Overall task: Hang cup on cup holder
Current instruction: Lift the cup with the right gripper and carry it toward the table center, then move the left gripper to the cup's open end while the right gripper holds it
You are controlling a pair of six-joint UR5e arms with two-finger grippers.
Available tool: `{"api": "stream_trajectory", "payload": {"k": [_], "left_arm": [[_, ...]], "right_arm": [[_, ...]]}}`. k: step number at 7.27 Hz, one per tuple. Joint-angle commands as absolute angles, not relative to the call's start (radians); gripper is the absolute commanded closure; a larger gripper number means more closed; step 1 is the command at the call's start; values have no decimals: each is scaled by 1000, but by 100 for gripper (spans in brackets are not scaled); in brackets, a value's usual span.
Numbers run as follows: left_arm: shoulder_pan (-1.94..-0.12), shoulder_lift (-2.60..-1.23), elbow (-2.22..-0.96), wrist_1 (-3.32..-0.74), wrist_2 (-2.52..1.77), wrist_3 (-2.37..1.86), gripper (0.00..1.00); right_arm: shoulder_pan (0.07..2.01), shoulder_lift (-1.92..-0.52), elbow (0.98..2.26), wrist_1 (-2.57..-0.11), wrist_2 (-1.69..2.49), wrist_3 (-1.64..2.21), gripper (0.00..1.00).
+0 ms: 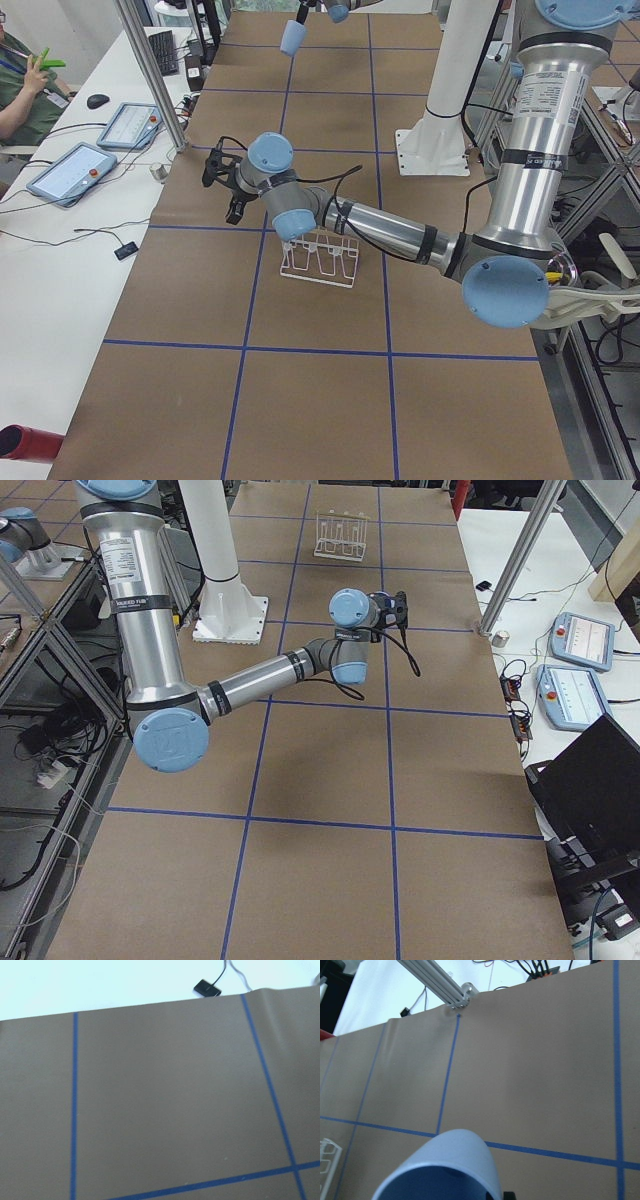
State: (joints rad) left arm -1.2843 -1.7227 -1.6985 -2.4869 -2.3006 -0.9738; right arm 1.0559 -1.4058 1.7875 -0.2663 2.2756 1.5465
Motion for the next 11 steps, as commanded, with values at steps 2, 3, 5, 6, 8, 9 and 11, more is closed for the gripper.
{"api": "stream_trajectory", "payload": {"k": [2, 3, 5, 6, 8, 9, 11], "left_arm": [[-1137, -1762, -1701, -2964, -2292, -1598, 2], [-1118, -1817, -1709, -3020, -2292, -1793, 2], [-1060, -1894, -1727, -3095, -2242, -2038, 2], [-979, -1898, -1762, -3121, -2132, -2101, 2], [-829, -1904, -1844, -3123, -1926, -2166, 2], [-772, -1905, -1871, -3122, -1855, -2187, 2], [-689, -1930, -1901, -3119, -1784, -2194, 2]], "right_arm": [[930, -1405, 1795, 80, 2189, 1862, 100], [895, -1404, 1795, 137, 2166, 1864, 100], [778, -1367, 1795, 227, 2055, 1864, 100], [719, -1338, 1796, 257, 1981, 1864, 100], [657, -1267, 1796, 259, 1942, 1864, 100], [622, -1252, 1798, 259, 1896, 1864, 100], [583, -1218, 1792, 259, 1871, 1862, 100]]}}
